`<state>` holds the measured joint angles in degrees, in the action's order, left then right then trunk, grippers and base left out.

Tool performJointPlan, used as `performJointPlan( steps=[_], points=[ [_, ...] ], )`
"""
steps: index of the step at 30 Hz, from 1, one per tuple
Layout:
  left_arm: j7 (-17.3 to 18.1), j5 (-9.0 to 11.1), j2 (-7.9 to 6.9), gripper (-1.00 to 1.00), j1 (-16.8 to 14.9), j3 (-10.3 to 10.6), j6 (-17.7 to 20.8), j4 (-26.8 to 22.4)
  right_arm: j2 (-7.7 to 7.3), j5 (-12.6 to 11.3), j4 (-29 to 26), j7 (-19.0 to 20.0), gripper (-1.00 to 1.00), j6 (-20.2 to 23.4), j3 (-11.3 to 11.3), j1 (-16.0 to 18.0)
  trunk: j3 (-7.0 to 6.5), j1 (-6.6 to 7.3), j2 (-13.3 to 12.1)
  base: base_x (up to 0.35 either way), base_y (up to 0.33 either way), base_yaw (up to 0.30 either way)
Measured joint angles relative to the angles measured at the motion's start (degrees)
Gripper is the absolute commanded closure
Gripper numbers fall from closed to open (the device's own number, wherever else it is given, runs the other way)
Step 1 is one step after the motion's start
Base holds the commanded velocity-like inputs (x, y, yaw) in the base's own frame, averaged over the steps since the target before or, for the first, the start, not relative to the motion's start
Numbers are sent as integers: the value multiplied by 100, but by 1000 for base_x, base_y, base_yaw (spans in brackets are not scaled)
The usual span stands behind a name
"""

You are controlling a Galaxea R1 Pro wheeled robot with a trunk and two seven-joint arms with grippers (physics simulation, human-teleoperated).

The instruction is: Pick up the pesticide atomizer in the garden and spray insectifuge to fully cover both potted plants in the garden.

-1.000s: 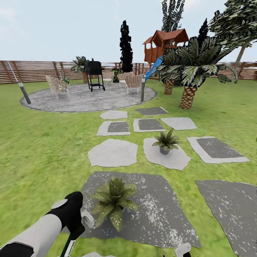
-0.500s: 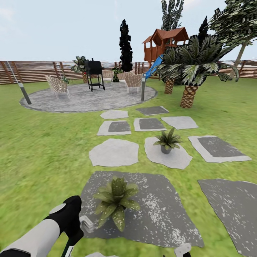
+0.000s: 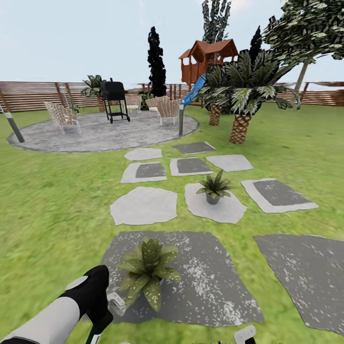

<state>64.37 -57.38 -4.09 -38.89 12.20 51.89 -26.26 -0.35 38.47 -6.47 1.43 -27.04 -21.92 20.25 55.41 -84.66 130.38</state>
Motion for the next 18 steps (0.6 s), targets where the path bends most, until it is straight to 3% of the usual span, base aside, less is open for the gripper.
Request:
performJointPlan(
  steps=[5,9,11,18],
  points=[
    [-1,-4,-33,100,5,-65,-2,-31,1,0,2,0,-100,1,0,1,0,0,0,0,0,-137],
    [-295,-7,-155,100,5,-611,-11,-56,1,0,2,0,-100,1,-1,1,0,0,0,0,0,-8],
    [-481,-15,-164,100,6,-785,-12,-62,0,0,2,0,-100,1,-1,1,0,0,0,-7,94,-1],
    [-504,-1,-134,100,-26,-828,3,-573,0,1,1,0,-100,1,-1,1,0,0,0,10,284,0]
  ],
)
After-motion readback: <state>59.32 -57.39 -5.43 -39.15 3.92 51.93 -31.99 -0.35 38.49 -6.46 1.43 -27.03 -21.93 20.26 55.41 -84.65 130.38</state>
